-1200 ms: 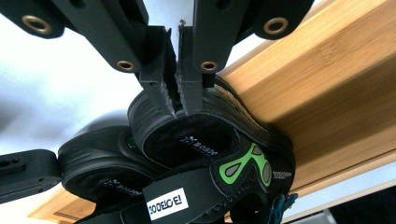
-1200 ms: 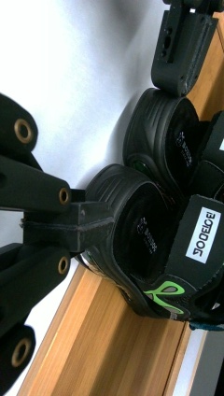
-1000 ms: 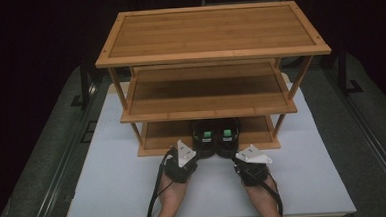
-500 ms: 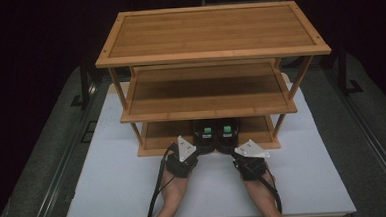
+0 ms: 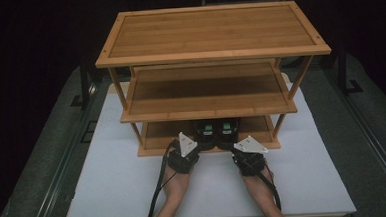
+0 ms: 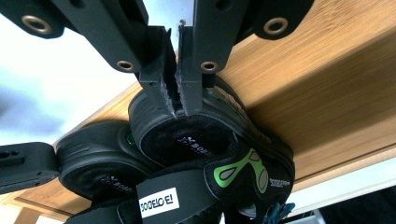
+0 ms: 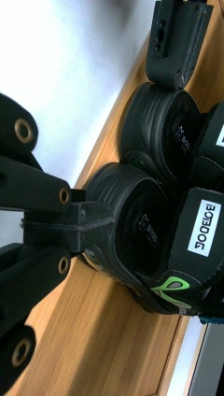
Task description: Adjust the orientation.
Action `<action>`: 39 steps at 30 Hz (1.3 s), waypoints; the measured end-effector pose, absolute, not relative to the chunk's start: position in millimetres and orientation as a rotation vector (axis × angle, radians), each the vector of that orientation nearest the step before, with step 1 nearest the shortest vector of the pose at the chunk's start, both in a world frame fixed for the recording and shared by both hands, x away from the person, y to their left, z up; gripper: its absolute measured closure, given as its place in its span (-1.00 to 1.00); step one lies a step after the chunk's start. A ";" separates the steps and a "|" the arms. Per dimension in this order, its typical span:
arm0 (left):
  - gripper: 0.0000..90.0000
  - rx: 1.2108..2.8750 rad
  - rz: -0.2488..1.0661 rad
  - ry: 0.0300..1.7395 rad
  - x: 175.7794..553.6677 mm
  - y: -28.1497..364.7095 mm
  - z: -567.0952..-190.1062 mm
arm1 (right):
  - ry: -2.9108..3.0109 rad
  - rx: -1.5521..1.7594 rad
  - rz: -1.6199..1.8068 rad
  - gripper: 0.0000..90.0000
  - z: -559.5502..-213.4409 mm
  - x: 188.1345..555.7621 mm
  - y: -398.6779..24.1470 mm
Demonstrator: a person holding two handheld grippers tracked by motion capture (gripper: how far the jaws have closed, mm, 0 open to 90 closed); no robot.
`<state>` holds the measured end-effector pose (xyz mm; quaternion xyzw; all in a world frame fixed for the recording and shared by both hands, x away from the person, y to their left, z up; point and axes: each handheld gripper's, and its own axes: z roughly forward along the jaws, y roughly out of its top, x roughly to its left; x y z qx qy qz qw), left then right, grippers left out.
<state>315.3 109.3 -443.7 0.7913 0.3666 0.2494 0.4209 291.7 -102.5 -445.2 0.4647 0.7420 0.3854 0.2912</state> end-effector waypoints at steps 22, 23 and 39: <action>0.89 1.973 0.616 0.921 321.5 109.2 -446.6 | 1.975 1.244 1.029 0.99 -447.1 298.8 -103.6; 0.89 1.973 0.615 0.920 321.7 109.5 -446.6 | 1.976 1.244 1.030 0.99 -447.1 298.9 -103.7; 0.66 1.993 0.549 0.879 308.4 116.7 -437.0 | 2.049 1.244 1.121 0.65 -439.0 287.4 -120.0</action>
